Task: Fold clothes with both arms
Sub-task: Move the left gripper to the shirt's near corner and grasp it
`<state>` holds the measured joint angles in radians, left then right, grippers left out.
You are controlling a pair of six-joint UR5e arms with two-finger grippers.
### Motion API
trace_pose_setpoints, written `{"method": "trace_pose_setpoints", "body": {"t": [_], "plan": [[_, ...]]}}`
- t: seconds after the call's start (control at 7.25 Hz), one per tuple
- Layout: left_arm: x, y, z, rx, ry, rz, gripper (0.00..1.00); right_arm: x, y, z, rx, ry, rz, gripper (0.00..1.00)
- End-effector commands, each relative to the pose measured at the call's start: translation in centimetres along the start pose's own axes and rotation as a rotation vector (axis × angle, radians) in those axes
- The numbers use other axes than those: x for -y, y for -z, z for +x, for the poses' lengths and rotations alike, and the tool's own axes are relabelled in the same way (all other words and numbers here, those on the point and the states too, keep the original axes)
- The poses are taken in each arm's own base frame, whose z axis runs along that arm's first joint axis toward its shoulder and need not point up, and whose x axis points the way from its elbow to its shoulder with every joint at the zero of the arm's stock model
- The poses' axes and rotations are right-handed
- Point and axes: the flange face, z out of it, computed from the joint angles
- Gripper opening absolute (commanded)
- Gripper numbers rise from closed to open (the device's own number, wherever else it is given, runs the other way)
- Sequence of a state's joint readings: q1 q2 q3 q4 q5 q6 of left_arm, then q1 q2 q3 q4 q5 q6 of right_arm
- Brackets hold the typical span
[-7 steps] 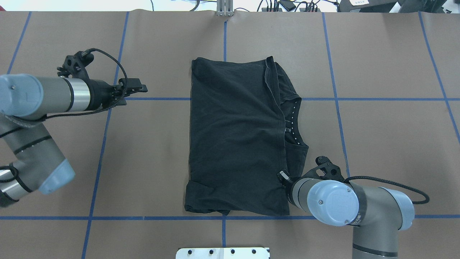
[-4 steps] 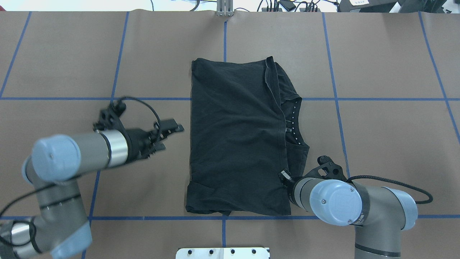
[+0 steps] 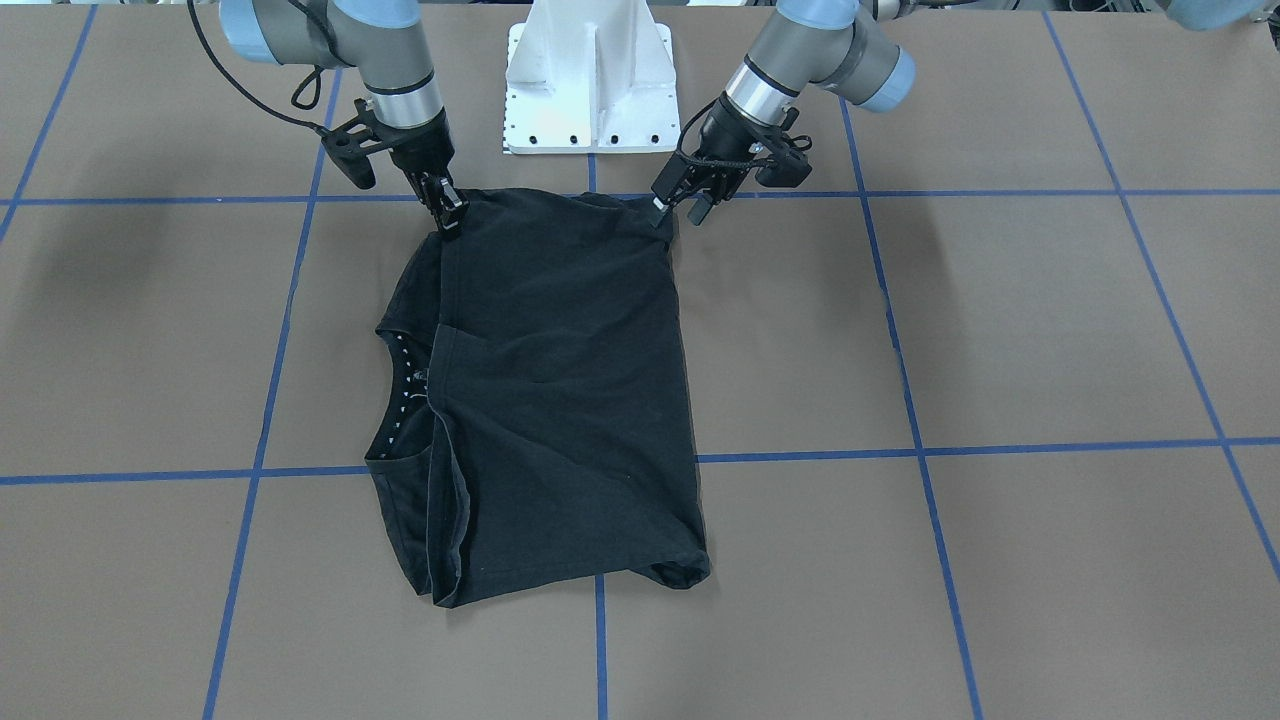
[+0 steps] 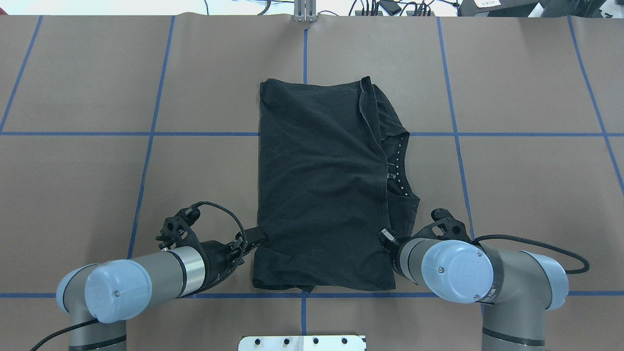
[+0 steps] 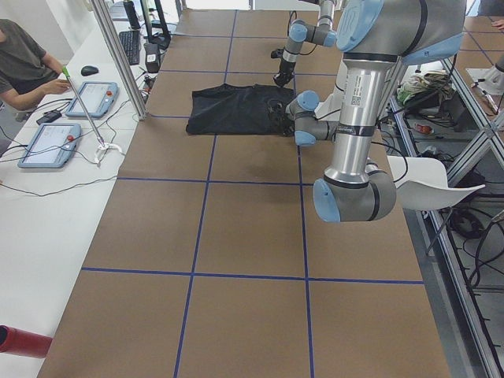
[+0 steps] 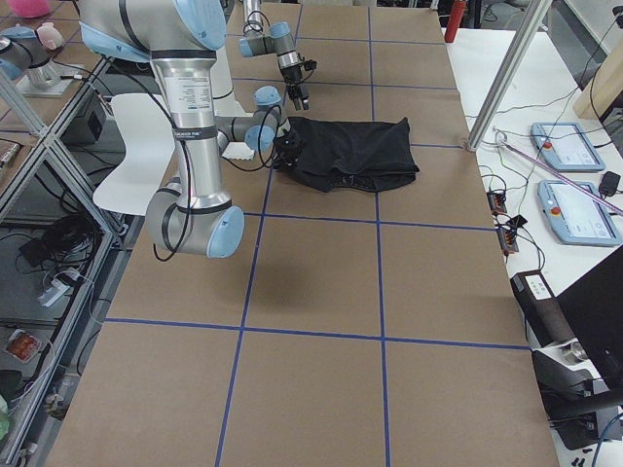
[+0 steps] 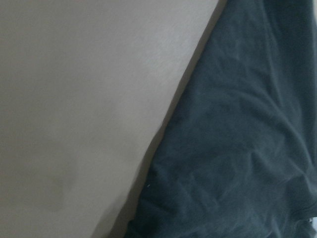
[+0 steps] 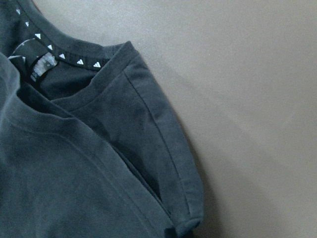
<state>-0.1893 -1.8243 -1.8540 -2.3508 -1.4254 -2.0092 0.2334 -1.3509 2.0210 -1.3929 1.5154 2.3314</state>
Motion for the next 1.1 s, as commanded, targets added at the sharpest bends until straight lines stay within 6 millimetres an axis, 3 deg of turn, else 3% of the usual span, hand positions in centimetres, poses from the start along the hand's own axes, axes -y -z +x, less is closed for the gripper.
{"method": "trace_pose_setpoints", "body": {"t": [0.0,0.41,0.97], "plan": [[-1.4,-0.8,-0.9,0.039,-0.009,-0.005,0.85,0.0,0.0,-0.1,0.000,0.002,-0.001,0.00],[-2.8,-0.9,-1.7,0.053,0.005,-0.027,0.68,0.2,0.1,-0.3,-0.004,-0.003,-0.008,0.00],[-3.1,-1.0,-1.9,0.058,0.002,-0.031,0.59,0.8,0.3,-0.7,-0.006,0.002,-0.010,0.00]]}}
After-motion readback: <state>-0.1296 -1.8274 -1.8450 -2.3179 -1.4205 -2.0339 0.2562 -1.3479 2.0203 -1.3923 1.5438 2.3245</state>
